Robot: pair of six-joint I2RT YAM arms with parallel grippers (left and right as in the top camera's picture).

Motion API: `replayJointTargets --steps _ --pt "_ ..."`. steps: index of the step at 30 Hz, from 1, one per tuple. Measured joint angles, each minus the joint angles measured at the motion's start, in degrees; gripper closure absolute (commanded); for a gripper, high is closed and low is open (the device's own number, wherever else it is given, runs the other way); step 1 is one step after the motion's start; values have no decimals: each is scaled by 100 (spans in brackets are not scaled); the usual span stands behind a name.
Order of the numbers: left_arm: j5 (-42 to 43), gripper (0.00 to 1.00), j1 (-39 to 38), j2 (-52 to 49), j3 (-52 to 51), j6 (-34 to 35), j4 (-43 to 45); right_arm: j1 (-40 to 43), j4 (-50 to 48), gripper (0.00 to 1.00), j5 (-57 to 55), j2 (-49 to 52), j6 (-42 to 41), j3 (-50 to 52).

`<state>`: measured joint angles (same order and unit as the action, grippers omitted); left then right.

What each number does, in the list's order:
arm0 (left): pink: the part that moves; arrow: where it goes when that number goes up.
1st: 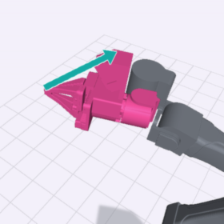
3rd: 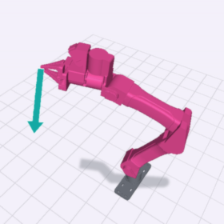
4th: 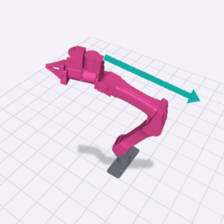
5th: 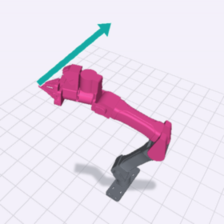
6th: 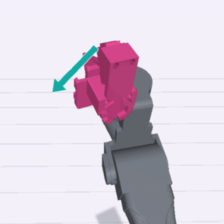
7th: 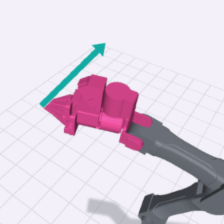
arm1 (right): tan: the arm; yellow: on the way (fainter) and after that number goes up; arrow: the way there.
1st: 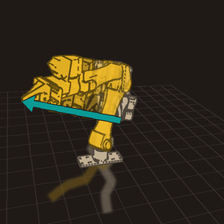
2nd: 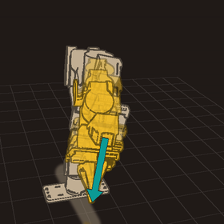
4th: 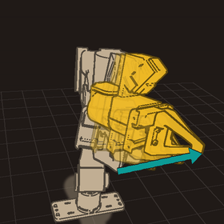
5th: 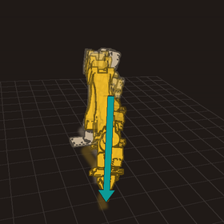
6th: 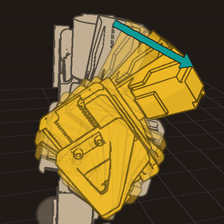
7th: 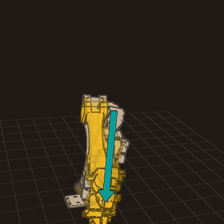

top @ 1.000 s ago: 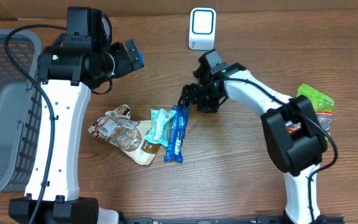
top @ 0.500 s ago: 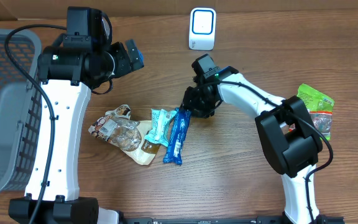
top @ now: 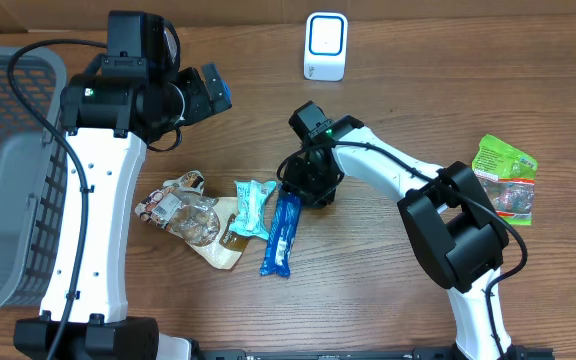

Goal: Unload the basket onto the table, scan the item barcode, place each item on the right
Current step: 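Lift the Oreo pack and carry it up to the white scanner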

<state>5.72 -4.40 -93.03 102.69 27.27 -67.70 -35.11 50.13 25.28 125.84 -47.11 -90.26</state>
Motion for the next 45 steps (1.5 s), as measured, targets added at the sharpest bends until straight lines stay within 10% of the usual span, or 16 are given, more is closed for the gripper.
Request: replayJointTargets --steps 4,22,45 --pt "2 0 0 0 0 2 0 -31 -57 96 -70 2 -61 7" --pt "0 0 0 0 0 0 0 1478 509 96 887 -129 334 -116" --pt "2 0 0 0 0 0 0 2308 -1255 96 1631 -2990 -2321 -1123"
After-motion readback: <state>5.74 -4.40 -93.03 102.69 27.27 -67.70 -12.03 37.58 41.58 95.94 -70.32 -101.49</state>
